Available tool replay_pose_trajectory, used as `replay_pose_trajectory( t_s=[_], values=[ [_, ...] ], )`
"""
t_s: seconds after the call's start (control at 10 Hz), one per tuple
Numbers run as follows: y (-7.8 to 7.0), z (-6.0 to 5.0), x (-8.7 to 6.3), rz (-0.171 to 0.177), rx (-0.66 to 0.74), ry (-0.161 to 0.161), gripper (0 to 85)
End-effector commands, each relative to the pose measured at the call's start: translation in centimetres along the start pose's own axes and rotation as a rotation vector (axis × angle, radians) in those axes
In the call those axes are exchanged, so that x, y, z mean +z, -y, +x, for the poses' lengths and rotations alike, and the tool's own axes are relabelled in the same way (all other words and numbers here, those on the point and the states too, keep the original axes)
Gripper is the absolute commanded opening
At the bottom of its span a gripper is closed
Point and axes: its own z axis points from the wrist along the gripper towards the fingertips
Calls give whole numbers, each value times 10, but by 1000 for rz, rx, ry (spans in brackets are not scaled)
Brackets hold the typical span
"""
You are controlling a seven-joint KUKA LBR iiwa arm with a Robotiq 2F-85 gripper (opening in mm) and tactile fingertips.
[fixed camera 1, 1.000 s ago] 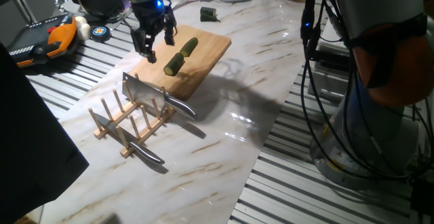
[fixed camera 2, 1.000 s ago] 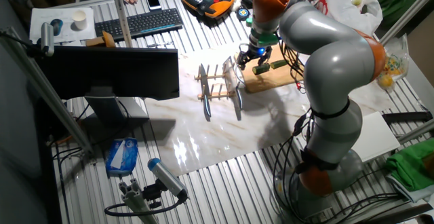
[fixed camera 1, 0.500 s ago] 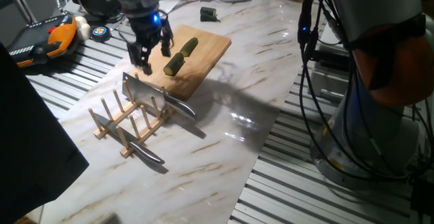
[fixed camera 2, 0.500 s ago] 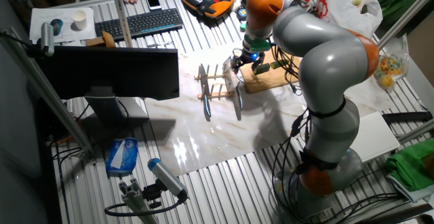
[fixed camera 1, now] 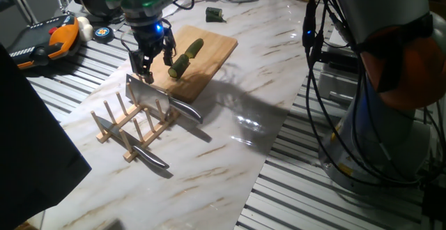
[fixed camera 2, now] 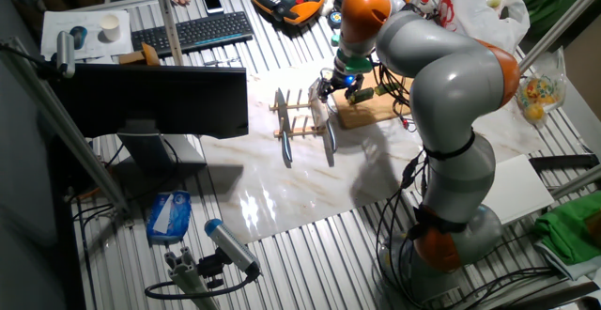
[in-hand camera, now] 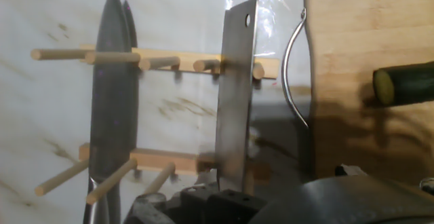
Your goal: Cut the cucumber into segments
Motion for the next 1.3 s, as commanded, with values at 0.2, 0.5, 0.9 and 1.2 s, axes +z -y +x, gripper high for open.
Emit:
replay_pose_trajectory(
  t_s=[0.2, 0.5, 0.9, 1.2],
  values=[
    [-3, -7, 7, -10, 5, 13, 850],
    [-7, -12, 10, -20, 15, 45, 850],
    [-6, -20, 22, -26, 14, 50, 850],
    [-6, -21, 29, -32, 16, 44, 850]
  ],
)
